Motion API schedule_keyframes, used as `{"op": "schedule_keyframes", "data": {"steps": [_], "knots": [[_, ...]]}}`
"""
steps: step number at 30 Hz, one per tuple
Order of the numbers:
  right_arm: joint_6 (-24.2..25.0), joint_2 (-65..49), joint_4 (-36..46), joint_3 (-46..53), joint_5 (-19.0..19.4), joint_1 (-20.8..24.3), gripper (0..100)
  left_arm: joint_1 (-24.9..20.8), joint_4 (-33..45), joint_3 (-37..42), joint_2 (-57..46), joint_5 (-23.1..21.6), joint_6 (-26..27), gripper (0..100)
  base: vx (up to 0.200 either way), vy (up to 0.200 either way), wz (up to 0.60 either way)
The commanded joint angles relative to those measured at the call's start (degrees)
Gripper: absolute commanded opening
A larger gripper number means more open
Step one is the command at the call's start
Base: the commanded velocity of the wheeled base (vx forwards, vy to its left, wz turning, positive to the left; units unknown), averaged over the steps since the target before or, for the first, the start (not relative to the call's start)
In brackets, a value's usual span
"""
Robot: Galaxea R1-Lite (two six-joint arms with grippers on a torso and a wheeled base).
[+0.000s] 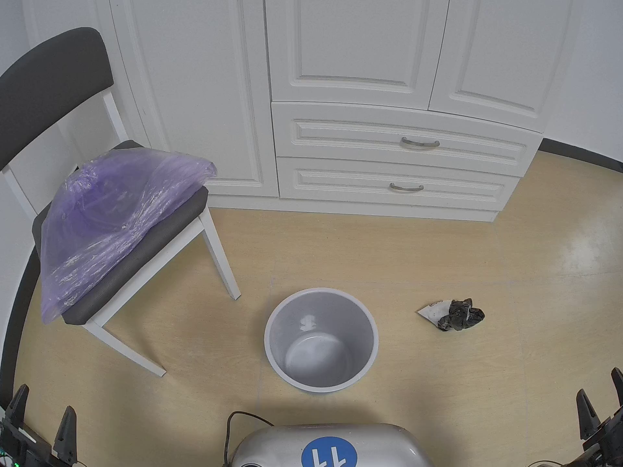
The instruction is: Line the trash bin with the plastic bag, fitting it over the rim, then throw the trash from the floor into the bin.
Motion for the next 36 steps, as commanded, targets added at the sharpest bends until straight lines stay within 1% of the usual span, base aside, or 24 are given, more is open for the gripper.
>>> {"op": "schedule_keyframes", "data": {"steps": [1,36], "knots": [[0.02,-0.93,-0.01,0.84,-0.09,0.01,100,0.02,-0.01,0.92,-0.93,-0.07,-0.02,100,0.0,0.0,0.0],[-0.42,-0.93,-0.1,0.92,-0.44,0.01,100,-0.07,-0.1,0.92,-0.93,-0.25,0.51,100,0.0,0.0,0.0]]}}
